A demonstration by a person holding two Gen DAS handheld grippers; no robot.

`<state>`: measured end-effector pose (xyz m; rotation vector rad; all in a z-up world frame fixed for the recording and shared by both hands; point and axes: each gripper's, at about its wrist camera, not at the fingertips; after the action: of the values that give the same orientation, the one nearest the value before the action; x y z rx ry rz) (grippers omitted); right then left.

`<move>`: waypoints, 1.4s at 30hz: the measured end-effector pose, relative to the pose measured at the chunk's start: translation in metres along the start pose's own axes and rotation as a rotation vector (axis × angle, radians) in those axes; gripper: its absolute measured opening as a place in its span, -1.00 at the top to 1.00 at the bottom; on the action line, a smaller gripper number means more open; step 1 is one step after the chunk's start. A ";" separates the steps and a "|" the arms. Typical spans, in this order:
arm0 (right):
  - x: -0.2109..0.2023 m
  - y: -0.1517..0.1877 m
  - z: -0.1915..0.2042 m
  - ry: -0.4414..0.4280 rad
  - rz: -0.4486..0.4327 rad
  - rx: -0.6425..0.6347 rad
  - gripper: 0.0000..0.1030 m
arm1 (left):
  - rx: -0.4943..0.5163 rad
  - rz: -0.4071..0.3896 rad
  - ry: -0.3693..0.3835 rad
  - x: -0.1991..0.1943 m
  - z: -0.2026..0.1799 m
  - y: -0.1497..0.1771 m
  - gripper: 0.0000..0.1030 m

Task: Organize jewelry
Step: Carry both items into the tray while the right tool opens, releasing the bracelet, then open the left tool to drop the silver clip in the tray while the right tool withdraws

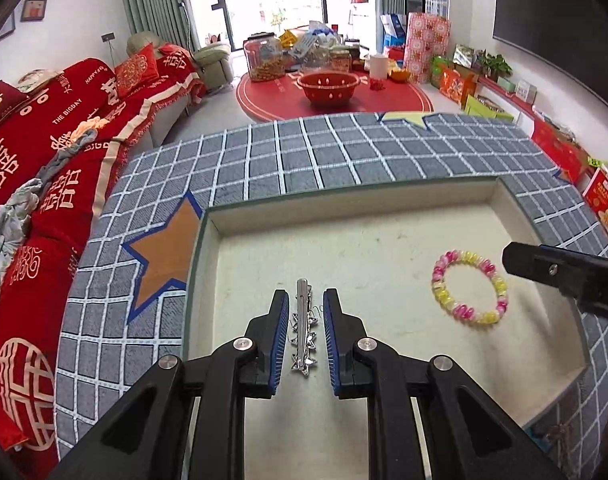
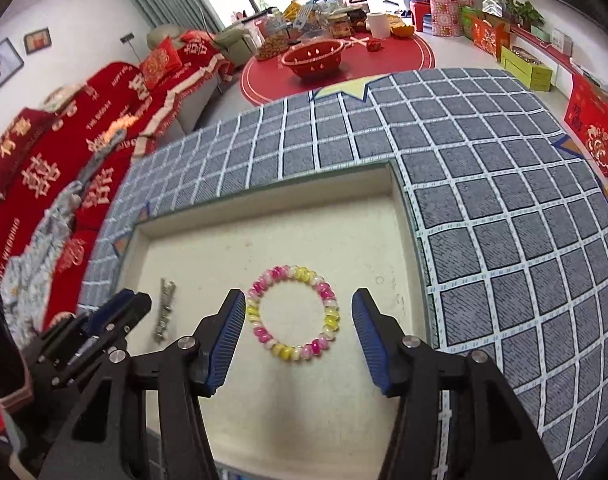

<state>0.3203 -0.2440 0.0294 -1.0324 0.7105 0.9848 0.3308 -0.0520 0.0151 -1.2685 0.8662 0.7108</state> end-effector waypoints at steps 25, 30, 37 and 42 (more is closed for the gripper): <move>-0.145 0.126 -0.006 -0.093 -0.344 0.057 -1.00 | -0.113 -0.121 0.066 -0.114 0.044 0.124 -1.00; -0.149 0.151 -0.019 -0.064 -0.327 0.097 -1.00 | -0.123 -0.086 0.084 -0.111 0.043 0.154 -1.00; -0.133 0.185 -0.024 0.014 -0.157 0.065 -1.00 | -0.072 -0.035 0.042 -0.102 0.033 0.188 -1.00; -0.116 0.213 -0.025 0.065 -0.088 0.054 -1.00 | -0.071 0.005 0.025 -0.093 0.034 0.201 -1.00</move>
<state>0.0778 -0.2665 0.0411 -1.0432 0.7358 0.8550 0.1183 0.0177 -0.0039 -1.3416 0.8712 0.7368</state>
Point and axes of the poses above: each gripper's, at about its wrist camera, not at the fingertips, and x roughly the way its jaws point, z to its left, y to its underside, and after that the axes turned 8 degrees about z, right-handed
